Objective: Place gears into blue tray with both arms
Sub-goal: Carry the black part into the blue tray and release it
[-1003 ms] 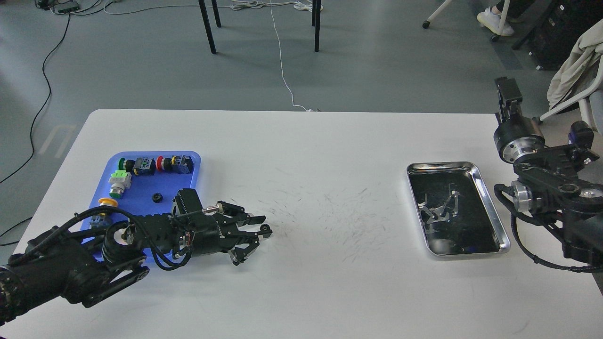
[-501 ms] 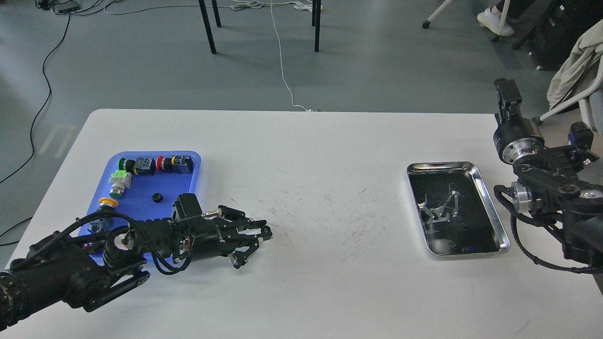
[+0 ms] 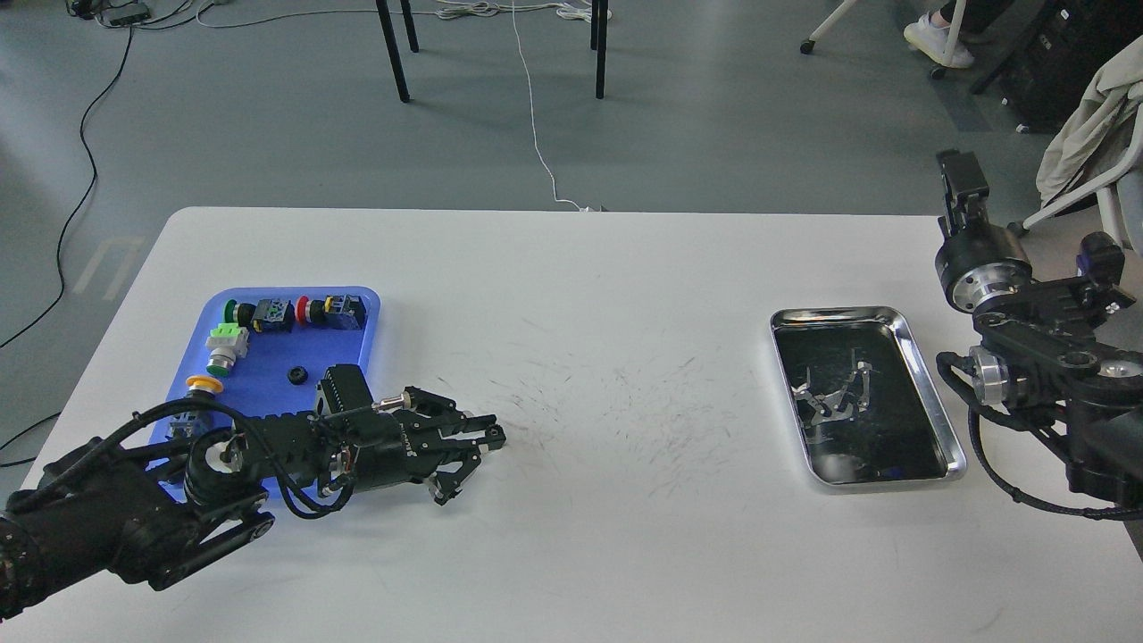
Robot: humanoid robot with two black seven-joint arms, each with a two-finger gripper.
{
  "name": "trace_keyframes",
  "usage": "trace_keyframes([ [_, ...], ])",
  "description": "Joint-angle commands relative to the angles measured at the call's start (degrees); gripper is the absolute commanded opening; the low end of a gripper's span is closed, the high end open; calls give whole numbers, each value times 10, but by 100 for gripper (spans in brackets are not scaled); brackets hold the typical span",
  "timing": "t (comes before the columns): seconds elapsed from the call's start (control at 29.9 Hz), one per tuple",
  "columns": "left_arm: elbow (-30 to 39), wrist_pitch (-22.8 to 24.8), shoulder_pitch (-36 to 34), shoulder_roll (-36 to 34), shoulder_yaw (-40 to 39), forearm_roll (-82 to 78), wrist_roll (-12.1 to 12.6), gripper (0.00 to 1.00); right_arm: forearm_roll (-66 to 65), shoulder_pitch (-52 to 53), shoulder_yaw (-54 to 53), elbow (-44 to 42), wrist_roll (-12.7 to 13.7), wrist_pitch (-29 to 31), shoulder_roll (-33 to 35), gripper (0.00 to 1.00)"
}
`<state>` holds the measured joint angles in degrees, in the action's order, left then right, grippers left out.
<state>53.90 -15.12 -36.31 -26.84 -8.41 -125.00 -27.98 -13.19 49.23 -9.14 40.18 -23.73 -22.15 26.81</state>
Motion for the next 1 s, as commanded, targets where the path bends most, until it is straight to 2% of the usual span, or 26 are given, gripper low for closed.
trace_keyframes([
  [0.0,4,0,-3,-20,-4,0,0,8,0,-2,-1,0,0,0,0,96],
  [0.3,31,0,-59,-95,-13,0,0,6,-1,-5,-1,-2,-2,0,-3,96],
  [0.53,50,-2,-89,-184,-13,0,0,6,-1,-5,-2,-2,-3,0,-8,96],
  [0.67,51,-34,-76,-225,-4,0,0,7,-2,-5,-1,-3,-3,1,-7,96],
  [0.77,49,-45,-33,-241,-6,0,0,7,-2,-5,0,-3,-3,2,-5,96],
  [0.97,48,-65,26,-244,-13,0,0,8,-3,-5,1,-4,-3,3,-5,96],
])
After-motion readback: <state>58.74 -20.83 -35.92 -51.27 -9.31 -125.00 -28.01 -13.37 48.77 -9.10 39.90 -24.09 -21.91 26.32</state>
